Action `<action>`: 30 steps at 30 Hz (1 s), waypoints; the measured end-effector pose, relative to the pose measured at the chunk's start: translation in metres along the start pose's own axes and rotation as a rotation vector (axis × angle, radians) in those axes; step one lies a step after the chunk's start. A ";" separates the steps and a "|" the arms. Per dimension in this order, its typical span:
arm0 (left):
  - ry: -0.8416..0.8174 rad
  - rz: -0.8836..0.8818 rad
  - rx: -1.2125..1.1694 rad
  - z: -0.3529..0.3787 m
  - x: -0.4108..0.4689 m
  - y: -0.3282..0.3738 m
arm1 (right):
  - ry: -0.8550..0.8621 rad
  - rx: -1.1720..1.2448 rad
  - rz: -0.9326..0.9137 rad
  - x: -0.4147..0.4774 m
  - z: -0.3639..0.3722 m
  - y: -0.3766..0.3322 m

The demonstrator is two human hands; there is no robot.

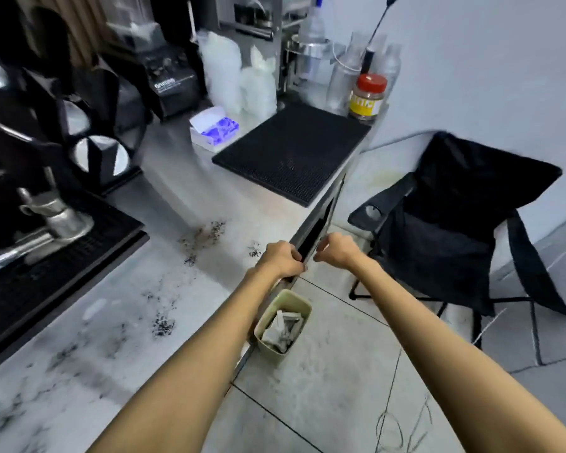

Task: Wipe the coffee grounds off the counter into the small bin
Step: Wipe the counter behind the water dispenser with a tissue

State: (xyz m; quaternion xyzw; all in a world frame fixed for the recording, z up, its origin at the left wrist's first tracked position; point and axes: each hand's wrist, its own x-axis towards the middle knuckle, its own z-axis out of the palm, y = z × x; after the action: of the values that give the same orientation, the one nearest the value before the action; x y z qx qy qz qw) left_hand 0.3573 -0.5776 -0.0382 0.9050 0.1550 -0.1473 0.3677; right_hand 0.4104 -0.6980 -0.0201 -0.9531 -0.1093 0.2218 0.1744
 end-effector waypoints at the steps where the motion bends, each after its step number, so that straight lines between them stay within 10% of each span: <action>1: 0.022 -0.004 -0.003 -0.022 -0.013 0.003 | -0.005 -0.029 -0.046 -0.009 -0.013 -0.020; 16: 0.368 -0.692 -0.072 -0.228 -0.267 -0.238 | -0.394 -0.391 -0.850 -0.145 0.110 -0.373; 30: 0.519 -0.869 -0.201 -0.349 -0.290 -0.432 | -0.388 -0.400 -0.899 -0.137 0.252 -0.613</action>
State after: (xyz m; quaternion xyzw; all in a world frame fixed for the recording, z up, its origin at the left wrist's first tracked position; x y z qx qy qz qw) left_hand -0.0207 -0.0848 0.0443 0.7239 0.6163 -0.0416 0.3073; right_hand 0.0934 -0.1045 0.0538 -0.7684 -0.5775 0.2722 0.0435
